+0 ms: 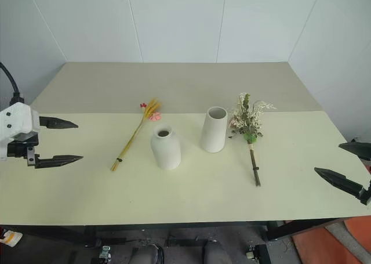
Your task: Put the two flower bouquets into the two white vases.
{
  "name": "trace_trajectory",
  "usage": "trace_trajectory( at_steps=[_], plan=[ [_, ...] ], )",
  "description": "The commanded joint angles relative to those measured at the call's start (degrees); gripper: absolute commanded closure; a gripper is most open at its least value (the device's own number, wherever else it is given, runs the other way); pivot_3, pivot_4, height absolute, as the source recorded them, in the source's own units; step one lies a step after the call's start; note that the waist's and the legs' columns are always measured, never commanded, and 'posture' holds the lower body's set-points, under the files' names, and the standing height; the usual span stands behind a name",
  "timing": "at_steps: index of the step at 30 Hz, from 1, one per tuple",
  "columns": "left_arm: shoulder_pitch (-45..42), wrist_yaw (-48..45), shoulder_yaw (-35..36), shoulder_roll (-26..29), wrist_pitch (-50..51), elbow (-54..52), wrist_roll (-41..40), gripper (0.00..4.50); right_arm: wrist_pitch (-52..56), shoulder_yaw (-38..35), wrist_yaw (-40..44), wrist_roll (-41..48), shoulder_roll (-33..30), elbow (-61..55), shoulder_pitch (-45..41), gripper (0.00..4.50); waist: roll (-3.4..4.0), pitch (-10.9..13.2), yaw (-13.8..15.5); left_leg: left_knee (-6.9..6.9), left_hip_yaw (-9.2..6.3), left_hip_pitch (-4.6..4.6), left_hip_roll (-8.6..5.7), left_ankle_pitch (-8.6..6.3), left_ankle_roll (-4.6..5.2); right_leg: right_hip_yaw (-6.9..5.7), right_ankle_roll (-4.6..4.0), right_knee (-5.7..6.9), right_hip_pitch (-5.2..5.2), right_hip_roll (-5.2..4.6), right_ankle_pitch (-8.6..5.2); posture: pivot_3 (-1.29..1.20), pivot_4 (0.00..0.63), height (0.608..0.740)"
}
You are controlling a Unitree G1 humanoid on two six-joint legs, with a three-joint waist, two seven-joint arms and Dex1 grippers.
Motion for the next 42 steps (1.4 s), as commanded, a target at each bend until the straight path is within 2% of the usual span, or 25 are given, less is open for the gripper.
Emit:
trace_trajectory(
  at_steps=[1, 10, 15, 18, 21, 23, 26, 30, 37, 39, 42],
  plan=[
    [-2.3, 1.0, 0.0, 1.5, 1.4, -2.2, -1.0, 0.01, 1.1, -0.3, -1.3, 0.4, -1.2, -1.1, -0.9, 0.00, 0.00, 0.0, 0.0, 0.00, 0.00, 0.00, 0.00, 0.00, 0.00, 0.00, 0.00, 0.00, 0.00, 0.00, 0.00, 0.00, 0.150, 0.740],
    [-4.0, 1.4, -1.4, 2.2, 2.9, -3.0, -0.2, 0.01, 3.5, 2.8, -5.6, -1.6, -2.4, -2.3, -2.4, 0.00, 0.00, 0.0, 0.0, 0.00, 0.00, -0.01, -0.01, 0.00, 0.00, 0.01, 0.00, 0.00, -0.01, 0.00, 0.00, 0.00, 0.150, 0.740],
    [-10.1, 2.3, -3.6, -2.3, 4.7, -6.1, -6.3, 0.01, 13.0, 16.1, -11.7, 0.2, -8.1, 0.0, -12.3, 0.00, 0.00, 0.0, -0.1, 0.07, 0.02, 0.02, 0.01, 0.00, 0.00, 0.02, -0.01, 0.01, 0.02, 0.00, 0.06, 0.00, 0.150, 0.740],
    [-12.7, 2.2, -7.8, -3.7, 3.6, -6.4, -5.1, 0.01, 21.1, 27.9, -15.5, 2.6, -8.8, 2.1, -24.7, 0.00, 0.00, 0.0, -0.3, 0.06, 0.02, 0.04, 0.00, 0.00, 0.00, 0.06, -0.01, 0.00, 0.03, 0.02, 0.07, 0.00, 0.150, 0.740],
    [-15.6, 2.3, -11.4, -4.7, 3.9, -6.7, -4.3, 0.01, 29.4, 39.8, -19.4, 2.0, -6.5, 5.4, -37.3, 0.00, 0.00, 0.0, -0.4, 0.06, 0.03, 0.01, 0.01, 0.00, 0.00, 0.13, -0.06, 0.02, -0.05, 0.05, 0.11, 0.00, 0.150, 0.740],
    [-17.1, 2.2, -13.5, -5.6, 3.6, -6.7, -3.9, 0.01, 34.7, 47.1, -22.0, 0.9, -2.5, 10.0, -46.0, 0.00, -0.02, 0.0, -0.4, 0.06, 0.02, -0.17, 0.00, 0.00, 0.00, 0.13, -0.36, 0.01, -0.19, 0.06, 0.30, 0.00, 0.150, 0.740],
    [-18.0, 1.9, -14.9, -7.1, 3.5, -7.2, -4.7, 0.01, 38.9, 53.4, -25.5, -1.7, 3.1, 18.4, -55.5, 0.00, -0.01, 0.0, -0.3, 0.08, 0.02, -0.26, -0.04, 0.00, 0.01, 0.14, -0.39, -0.03, -0.24, 0.04, 0.34, 0.00, 0.150, 0.740],
    [-17.0, 2.4, -15.5, -7.8, 3.3, -8.3, -4.2, 0.01, 39.1, 58.8, -27.8, -5.7, 8.3, 28.9, -63.2, 0.00, 0.00, 0.0, 0.1, 0.08, 0.00, -0.42, -0.06, -0.01, 0.03, 0.10, -0.40, -0.03, -0.36, 0.01, 0.34, 0.00, 0.150, 0.740],
    [-13.4, 3.0, -14.8, -7.7, 2.0, -9.3, -3.4, 0.01, 35.9, 66.1, -28.1, -12.3, 14.1, 43.9, -70.1, 0.00, 0.00, 0.0, -0.1, 0.09, -0.01, -0.39, -0.07, -0.03, 0.06, 0.08, -0.40, -0.03, -0.34, -0.01, 0.36, 0.00, 0.150, 0.740],
    [-12.5, 3.2, -14.4, -7.7, 1.8, -9.6, -3.3, 0.00, 35.0, 66.6, -27.2, -13.3, 15.0, 47.1, -71.2, 0.37, 0.01, 0.0, -0.2, 0.09, -0.01, -0.40, -0.07, -0.03, 0.06, 0.08, -0.40, -0.02, -0.35, 0.00, 0.36, 0.00, 0.150, 0.740],
    [-11.7, 3.6, -14.1, -7.6, 1.7, -10.1, -3.1, 0.00, 33.5, 66.6, -26.3, -14.5, 16.2, 50.9, -72.4, 1.27, 0.01, 0.0, -0.2, 0.08, -0.01, -0.40, -0.07, -0.03, 0.06, 0.08, -0.40, -0.03, -0.35, -0.01, 0.36, 0.00, 0.150, 0.740]
  ],
)
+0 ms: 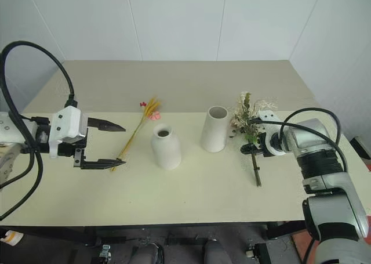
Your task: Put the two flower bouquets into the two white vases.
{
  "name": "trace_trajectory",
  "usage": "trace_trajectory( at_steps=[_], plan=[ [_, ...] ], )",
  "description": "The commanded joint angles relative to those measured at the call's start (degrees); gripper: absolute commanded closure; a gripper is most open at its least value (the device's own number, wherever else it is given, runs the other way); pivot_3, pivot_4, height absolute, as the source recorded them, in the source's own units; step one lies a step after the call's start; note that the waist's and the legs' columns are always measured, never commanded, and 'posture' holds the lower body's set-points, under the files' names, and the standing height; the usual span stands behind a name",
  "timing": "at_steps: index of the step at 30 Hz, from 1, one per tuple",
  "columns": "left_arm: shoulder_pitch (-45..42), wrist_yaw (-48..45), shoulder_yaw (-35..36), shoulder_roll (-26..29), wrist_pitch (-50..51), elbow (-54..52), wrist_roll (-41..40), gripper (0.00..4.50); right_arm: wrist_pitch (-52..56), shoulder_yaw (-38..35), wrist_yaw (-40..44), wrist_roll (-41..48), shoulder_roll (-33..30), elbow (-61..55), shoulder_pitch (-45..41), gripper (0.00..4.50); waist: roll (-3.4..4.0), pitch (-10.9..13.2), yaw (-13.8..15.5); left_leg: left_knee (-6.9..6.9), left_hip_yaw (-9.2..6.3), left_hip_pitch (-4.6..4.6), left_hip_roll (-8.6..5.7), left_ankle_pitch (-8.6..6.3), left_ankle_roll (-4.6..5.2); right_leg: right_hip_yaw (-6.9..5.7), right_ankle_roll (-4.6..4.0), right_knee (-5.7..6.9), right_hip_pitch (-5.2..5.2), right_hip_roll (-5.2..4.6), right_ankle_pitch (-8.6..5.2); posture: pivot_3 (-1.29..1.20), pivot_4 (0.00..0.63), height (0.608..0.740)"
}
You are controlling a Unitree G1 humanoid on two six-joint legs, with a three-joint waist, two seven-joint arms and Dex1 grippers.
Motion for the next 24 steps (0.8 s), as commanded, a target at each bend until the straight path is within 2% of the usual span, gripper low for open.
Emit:
trace_trajectory(
  at_steps=[1, 8, 9, 12, 16, 18, 21, 24],
  plan=[
    [0.2, 0.8, 2.0, 0.6, -0.8, -2.0, 0.3, 0.00, -2.9, -1.0, 0.1, -2.0, 0.9, 3.8, -2.9, 1.62, 0.00, 0.0, 0.0, 0.00, 0.00, 0.02, 0.00, 0.00, 0.00, 0.00, 0.00, 0.00, 0.01, 0.00, 0.00, 0.00, 0.150, 0.740],
    [2.2, 2.3, 2.4, 0.6, -0.8, -2.7, 0.8, 0.00, -4.8, -0.8, 0.7, -4.9, 2.6, 9.0, -5.8, 4.15, 0.00, 0.0, -0.1, -0.01, 0.00, 0.03, 0.01, 0.00, 0.00, 0.00, 0.00, 0.01, 0.01, 0.01, 0.01, 0.00, 0.150, 0.740],
    [2.4, 2.4, 2.5, 0.7, -0.9, -2.7, 0.9, 0.00, -5.1, -1.3, 0.4, -5.1, 2.7, 9.5, -6.0, 4.28, 0.00, 0.0, -0.1, -0.01, -0.01, 0.03, 0.01, 0.00, 0.00, -0.01, 0.00, 0.01, 0.01, 0.01, 0.01, 0.00, 0.150, 0.740],
    [2.5, 2.5, 2.8, 0.7, -0.9, -2.9, 1.0, 0.00, -6.6, -4.0, -2.6, -5.8, 3.0, 9.6, -6.5, 4.28, 0.00, 0.0, -0.1, -0.01, -0.01, 0.04, 0.01, 0.00, 0.00, -0.01, 0.00, 0.02, 0.02, 0.01, 0.01, 0.00, 0.150, 0.740],
    [0.6, 2.2, 2.6, 0.1, -1.0, -2.9, 0.0, 0.00, -24.8, -17.4, -18.4, -5.5, 6.9, -0.2, -4.8, 4.28, 0.04, 0.0, -0.2, -0.01, -0.01, 0.00, 0.00, 0.00, 0.00, -0.01, 0.01, 0.02, -0.03, 0.00, 0.02, 0.00, 0.150, 0.740],
    [-0.4, 2.5, 1.9, -0.4, -0.9, -2.6, 0.2, 0.00, -34.2, -23.5, -23.1, -3.4, 10.5, -7.5, -3.8, 4.28, 0.05, 0.0, -0.3, -0.04, -0.01, -0.04, 0.01, 0.00, 0.00, 0.00, 0.02, 0.03, -0.10, 0.01, 0.02, 0.00, 0.150, 0.740],
    [-1.2, 2.8, 1.4, -1.2, -0.4, -2.6, 0.3, 0.00, -38.5, -27.9, -24.0, -0.2, 14.1, -15.9, -2.7, 4.28, 0.06, 0.0, -0.5, -0.09, -0.06, -0.10, 0.04, 0.00, 0.00, -0.03, 0.02, 0.06, -0.16, 0.03, 0.03, 0.00, 0.150, 0.740],
    [-1.5, 2.7, 1.0, -1.6, -0.5, -2.1, 0.6, 0.00, -38.7, -31.4, -19.9, 8.2, 17.5, -27.7, 1.5, 4.28, 0.04, 0.0, -0.2, -0.07, -0.16, -0.11, 0.04, 0.00, 0.00, -0.15, 0.01, 0.05, -0.09, 0.01, 0.04, 0.00, 0.150, 0.740]
  ],
)
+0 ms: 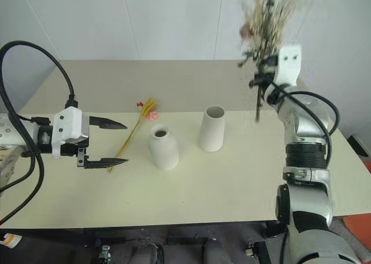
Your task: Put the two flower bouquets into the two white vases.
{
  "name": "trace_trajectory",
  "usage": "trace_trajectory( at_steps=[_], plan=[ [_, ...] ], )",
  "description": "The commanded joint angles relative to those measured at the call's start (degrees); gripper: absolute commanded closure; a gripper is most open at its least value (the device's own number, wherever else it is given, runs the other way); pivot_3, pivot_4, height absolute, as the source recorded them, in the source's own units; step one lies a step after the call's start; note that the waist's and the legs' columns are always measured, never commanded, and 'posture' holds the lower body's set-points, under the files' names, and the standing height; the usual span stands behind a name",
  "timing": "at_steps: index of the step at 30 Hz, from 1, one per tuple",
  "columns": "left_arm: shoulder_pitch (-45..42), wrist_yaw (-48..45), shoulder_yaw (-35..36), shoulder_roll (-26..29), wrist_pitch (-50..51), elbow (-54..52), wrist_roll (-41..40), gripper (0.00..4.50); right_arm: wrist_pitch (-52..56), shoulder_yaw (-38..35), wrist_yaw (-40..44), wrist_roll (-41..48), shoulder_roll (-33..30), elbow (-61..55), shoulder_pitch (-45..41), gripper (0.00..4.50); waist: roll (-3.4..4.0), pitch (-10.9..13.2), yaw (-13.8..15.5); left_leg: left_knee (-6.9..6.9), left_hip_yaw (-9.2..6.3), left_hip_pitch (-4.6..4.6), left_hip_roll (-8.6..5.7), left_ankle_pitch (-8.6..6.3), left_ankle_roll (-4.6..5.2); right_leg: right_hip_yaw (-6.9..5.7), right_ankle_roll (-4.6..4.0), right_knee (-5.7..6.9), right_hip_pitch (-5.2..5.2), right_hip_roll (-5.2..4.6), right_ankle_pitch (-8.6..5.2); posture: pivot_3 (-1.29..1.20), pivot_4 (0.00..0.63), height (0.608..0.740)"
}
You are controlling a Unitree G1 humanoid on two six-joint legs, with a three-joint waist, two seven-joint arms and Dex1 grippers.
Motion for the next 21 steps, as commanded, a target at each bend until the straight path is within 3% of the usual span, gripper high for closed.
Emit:
trace_trajectory(
  at_steps=[1, 8, 21],
  plan=[
    [-1.3, 0.2, 0.7, 0.0, -0.5, -0.2, -0.2, 0.00, -0.4, -5.1, 2.1, 9.9, 3.5, -13.1, 3.2, 4.28, -0.01, 0.0, 0.3, 0.00, -0.10, 0.01, 0.00, 0.00, 0.00, -0.10, 0.00, -0.03, 0.07, 0.00, 0.00, 0.00, 0.150, 0.740],
    [-0.5, 0.9, 2.1, 0.6, -0.3, 0.4, 0.1, 0.00, 1.9, -5.9, -2.4, 19.0, 9.6, -27.0, 8.5, 4.28, 0.01, 0.0, 0.4, 0.05, -0.18, 0.05, 0.00, 0.00, 0.00, -0.20, -0.06, 0.03, 0.11, -0.01, 0.03, 0.00, 0.150, 0.740],
    [2.6, 2.0, 4.4, 2.1, 0.8, -0.7, 0.2, 0.00, -5.7, -1.4, 1.3, 16.7, 11.0, -17.9, 10.7, 4.28, 0.01, 0.0, 0.3, 0.04, -0.18, 0.11, 0.02, 0.01, 0.00, -0.21, -0.10, 0.03, 0.14, 0.02, 0.03, 0.00, 0.150, 0.740]
  ],
)
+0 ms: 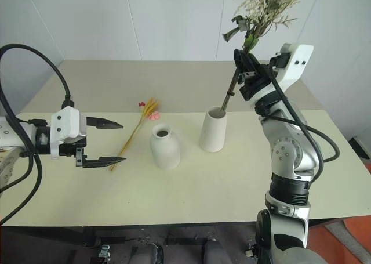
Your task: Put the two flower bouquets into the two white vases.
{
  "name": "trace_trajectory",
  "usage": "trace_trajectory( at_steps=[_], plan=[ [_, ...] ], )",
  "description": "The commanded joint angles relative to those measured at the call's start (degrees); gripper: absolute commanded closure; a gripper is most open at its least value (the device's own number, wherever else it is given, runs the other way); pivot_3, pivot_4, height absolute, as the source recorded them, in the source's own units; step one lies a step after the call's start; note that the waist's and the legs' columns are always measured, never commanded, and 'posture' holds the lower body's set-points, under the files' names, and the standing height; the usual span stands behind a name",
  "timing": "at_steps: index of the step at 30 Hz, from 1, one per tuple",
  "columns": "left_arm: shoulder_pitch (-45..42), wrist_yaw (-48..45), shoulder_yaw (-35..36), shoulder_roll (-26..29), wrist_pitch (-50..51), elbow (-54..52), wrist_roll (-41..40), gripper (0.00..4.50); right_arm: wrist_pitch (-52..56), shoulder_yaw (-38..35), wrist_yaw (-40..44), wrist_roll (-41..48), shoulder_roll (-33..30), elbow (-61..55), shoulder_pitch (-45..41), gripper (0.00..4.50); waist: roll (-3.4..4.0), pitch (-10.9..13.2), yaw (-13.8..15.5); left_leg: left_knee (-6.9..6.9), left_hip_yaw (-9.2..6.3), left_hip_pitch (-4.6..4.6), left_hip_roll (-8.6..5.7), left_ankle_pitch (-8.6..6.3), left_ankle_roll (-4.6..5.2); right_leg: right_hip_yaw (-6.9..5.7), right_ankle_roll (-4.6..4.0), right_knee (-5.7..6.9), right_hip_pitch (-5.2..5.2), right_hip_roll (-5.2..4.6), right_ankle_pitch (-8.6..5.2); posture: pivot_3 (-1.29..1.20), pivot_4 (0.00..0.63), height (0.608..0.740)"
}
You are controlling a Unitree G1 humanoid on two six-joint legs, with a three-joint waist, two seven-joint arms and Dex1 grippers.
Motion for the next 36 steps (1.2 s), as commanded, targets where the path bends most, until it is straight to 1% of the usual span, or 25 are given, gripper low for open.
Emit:
trace_trajectory(
  at_steps=[1, 5, 9, 11, 13, 14, 16, 17, 19, 21, 23, 24, 25, 28, 29, 30, 32, 34, 36],
  plan=[
    [0.3, 0.7, 2.6, 1.5, 0.8, -1.6, -0.3, 0.00, -4.0, 0.6, 1.4, -0.9, 0.4, 1.5, -1.1, 4.28, 0.00, 0.0, 0.0, 0.00, 0.00, 0.01, 0.00, 0.00, 0.00, 0.00, 0.00, 0.00, 0.00, 0.00, 0.00, 0.00, 0.150, 0.740],
    [1.0, 1.0, 3.6, 1.9, 1.4, -2.4, -0.7, 0.00, -5.9, 2.7, 2.0, -2.1, 2.0, 3.8, -1.2, 4.28, 0.00, 0.0, -0.1, 0.00, 0.00, -0.01, 0.01, 0.00, 0.00, 0.00, 0.00, -0.01, -0.01, 0.00, 0.00, 0.00, 0.150, 0.740],
    [1.9, 1.2, 4.2, 2.1, 1.7, -2.9, -0.7, 0.00, -8.2, 5.1, 3.5, -3.9, 2.9, 4.4, 1.2, 4.28, 0.01, 0.0, -0.1, -0.01, 0.00, 0.00, 0.01, 0.00, 0.00, -0.01, 0.00, 0.00, -0.01, 0.01, 0.00, 0.00, 0.150, 0.740],
    [2.2, 1.3, 4.6, 2.3, 2.1, -3.2, -0.7, 0.00, -11.0, 6.5, 4.8, -6.4, 2.4, 5.0, 2.9, 4.28, 0.01, 0.0, 0.1, -0.01, -0.01, -0.01, 0.01, 0.00, 0.00, -0.01, 0.00, -0.02, 0.00, 0.00, 0.00, 0.00, 0.150, 0.740],
    [2.3, 1.2, 4.7, 2.4, 2.2, -3.1, -0.7, 0.00, -12.7, 6.9, 5.5, -7.3, 2.3, 5.2, 3.7, 3.56, 0.02, 0.0, 0.2, 0.00, -0.01, -0.02, 0.00, 0.00, 0.00, -0.03, 0.00, -0.02, 0.00, -0.01, 0.00, 0.00, 0.150, 0.740],
    [2.3, 1.2, 4.7, 2.5, 2.2, -2.9, -0.6, 0.00, -12.9, 6.8, 6.0, -7.0, 2.3, 4.9, 4.0, 3.30, 0.02, 0.0, 0.2, 0.01, -0.01, -0.02, -0.01, 0.00, 0.00, -0.02, 0.00, -0.02, 0.00, -0.01, 0.00, 0.00, 0.150, 0.740],
    [2.3, 1.3, 4.8, 2.4, 2.0, -2.3, -0.6, 0.00, -12.9, 6.7, 6.6, -6.5, 2.4, 3.5, 5.0, 2.63, 0.02, 0.0, 0.1, 0.00, -0.01, 0.00, 0.00, 0.00, -0.01, -0.02, 0.00, -0.02, 0.01, 0.00, 0.00, 0.00, 0.150, 0.740],
    [2.2, 1.8, 5.6, 2.0, 1.4, -0.8, -0.4, 0.00, -12.7, 7.1, 6.7, -6.6, 2.2, 1.8, 6.1, 2.32, 0.02, 0.0, 0.1, 0.00, -0.01, 0.00, 0.01, 0.00, -0.01, -0.02, 0.00, -0.02, 0.00, 0.01, 0.00, 0.00, 0.150, 0.740],
    [1.8, 3.4, 6.9, 0.8, 0.3, 2.6, 0.1, 0.00, -11.3, 7.5, 6.5, -6.6, 1.9, -1.0, 7.9, 1.55, 0.02, 0.0, 0.1, -0.02, -0.01, -0.01, 0.02, 0.00, 0.00, -0.03, -0.01, -0.01, -0.01, 0.01, -0.01, 0.00, 0.150, 0.740],
    [1.6, 5.6, 7.1, 0.1, -1.3, 6.0, 2.2, 0.00, -9.8, 8.3, 6.7, -7.3, 0.5, -4.1, 10.3, 0.86, 0.02, 0.0, 0.1, -0.02, -0.02, 0.00, 0.02, 0.00, 0.00, -0.03, -0.01, 0.00, -0.01, 0.01, -0.01, 0.00, 0.150, 0.740],
    [1.5, 8.3, 5.7, 0.3, -2.3, 9.0, 5.9, 0.00, -7.7, 8.2, 6.3, -6.4, -0.4, -7.4, 12.6, 0.12, 0.01, 0.0, 0.1, -0.01, -0.02, 0.02, 0.02, 0.00, 0.00, -0.04, -0.01, 0.00, 0.01, 0.01, -0.01, 0.00, 0.150, 0.740],
    [1.4, 9.4, 4.6, 0.2, -2.2, 10.4, 7.3, 0.00, -6.3, 7.8, 6.2, -5.7, -1.3, -9.5, 14.0, 0.02, 0.02, 0.0, 0.1, -0.01, -0.02, 0.02, 0.01, 0.00, -0.01, -0.03, -0.01, 0.00, 0.01, 0.00, -0.01, 0.00, 0.150, 0.740],
    [1.0, 10.8, 3.7, -0.5, -1.5, 11.7, 8.3, 0.00, -4.4, 7.4, 6.5, -4.9, -2.8, -11.9, 15.6, 0.02, 0.02, 0.0, 0.2, -0.01, -0.03, 0.04, 0.01, 0.00, 0.00, -0.04, -0.01, -0.01, 0.03, 0.00, -0.01, 0.00, 0.150, 0.740],
    [-1.8, 15.5, 2.0, -4.0, 2.6, 14.3, 9.2, 0.00, -1.5, 6.6, 7.5, -3.7, -6.5, -16.9, 19.2, 0.02, -0.01, 0.0, 0.6, -0.01, -0.06, -0.01, -0.01, 0.00, 0.00, -0.10, 0.00, -0.02, 0.03, -0.02, -0.02, 0.00, 0.150, 0.740],
    [-3.2, 19.0, 0.5, -5.9, 3.8, 15.3, 11.5, 0.00, -0.2, 5.8, 8.1, -2.3, -8.0, -18.5, 20.4, 0.02, -0.01, 0.0, 0.7, 0.01, -0.07, -0.02, -0.01, 0.00, -0.01, -0.11, 0.00, -0.03, 0.04, -0.01, -0.02, 0.00, 0.150, 0.740],
    [-4.6, 22.1, -1.0, -8.1, 5.1, 16.4, 13.2, 0.00, 1.4, 4.9, 9.2, -0.7, -9.9, -20.2, 21.6, 0.02, -0.01, 0.0, 1.1, 0.02, -0.07, -0.01, -0.02, 0.00, 0.00, -0.11, 0.00, -0.03, 0.08, -0.02, -0.02, 0.00, 0.150, 0.740],
    [-6.1, 25.0, -3.5, -10.9, 5.4, 17.6, 15.8, 0.00, 3.9, 3.5, 11.5, 1.4, -14.0, -22.7, 23.7, 0.02, -0.04, 0.0, 1.3, 0.06, -0.11, 0.00, -0.05, 0.00, -0.01, -0.14, 0.01, -0.04, 0.12, -0.03, -0.01, 0.00, 0.150, 0.740],
    [-7.0, 26.2, -3.7, -13.2, 6.2, 18.0, 15.4, 0.00, 5.8, 2.7, 13.2, 2.9, -17.6, -24.3, 24.9, 0.02, -0.06, 0.0, 1.2, 0.05, -0.12, 0.00, -0.06, 0.00, 0.00, -0.13, 0.02, -0.06, 0.15, -0.03, -0.01, 0.00, 0.150, 0.740],
    [-10.0, 29.0, -4.5, -16.3, 11.4, 18.8, 15.7, 0.00, 10.2, 1.4, 15.0, 5.5, -22.7, -25.9, 25.8, 0.02, -0.07, 0.0, 1.3, 0.06, -0.12, -0.02, -0.06, 0.00, 0.00, -0.12, 0.01, -0.03, 0.10, -0.03, -0.01, 0.00, 0.150, 0.740]
  ],
)
